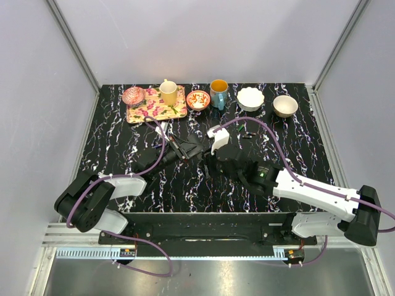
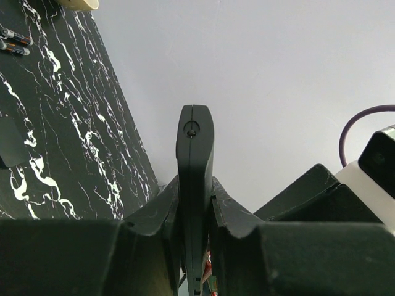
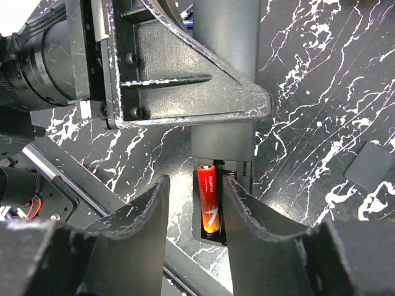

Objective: Load the batteries into the remote control

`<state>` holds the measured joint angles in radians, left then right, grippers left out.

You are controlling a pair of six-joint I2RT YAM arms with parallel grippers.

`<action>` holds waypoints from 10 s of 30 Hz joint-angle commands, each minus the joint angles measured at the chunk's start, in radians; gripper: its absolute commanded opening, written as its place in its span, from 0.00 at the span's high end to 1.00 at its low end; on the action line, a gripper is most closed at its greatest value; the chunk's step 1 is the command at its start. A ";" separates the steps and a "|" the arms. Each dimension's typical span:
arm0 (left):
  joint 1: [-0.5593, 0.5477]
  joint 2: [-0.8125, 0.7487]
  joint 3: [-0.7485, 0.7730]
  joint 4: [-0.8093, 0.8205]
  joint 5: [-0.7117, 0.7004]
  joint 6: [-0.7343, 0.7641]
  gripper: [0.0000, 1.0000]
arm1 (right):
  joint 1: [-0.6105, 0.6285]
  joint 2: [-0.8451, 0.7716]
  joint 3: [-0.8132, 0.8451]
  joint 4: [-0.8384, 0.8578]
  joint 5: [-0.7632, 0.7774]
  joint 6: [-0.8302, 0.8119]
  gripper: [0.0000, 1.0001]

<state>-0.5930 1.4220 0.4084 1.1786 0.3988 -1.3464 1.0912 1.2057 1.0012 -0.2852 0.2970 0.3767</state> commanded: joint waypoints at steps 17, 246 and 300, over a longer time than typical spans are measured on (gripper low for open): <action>-0.004 -0.006 0.004 0.147 0.009 -0.027 1.00 | 0.003 -0.063 0.143 -0.097 0.102 -0.002 0.46; 0.002 -0.028 0.047 0.234 0.029 -0.088 1.00 | -0.455 -0.046 -0.170 0.181 -0.860 0.481 1.00; 0.007 -0.106 -0.025 0.081 0.069 0.026 1.00 | -0.565 -0.186 0.036 -0.236 -0.493 0.256 0.31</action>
<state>-0.6094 1.3872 0.4297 1.1770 0.4278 -1.3312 0.5705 1.0973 0.9833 -0.4057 -0.4335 0.7761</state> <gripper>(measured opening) 0.220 0.690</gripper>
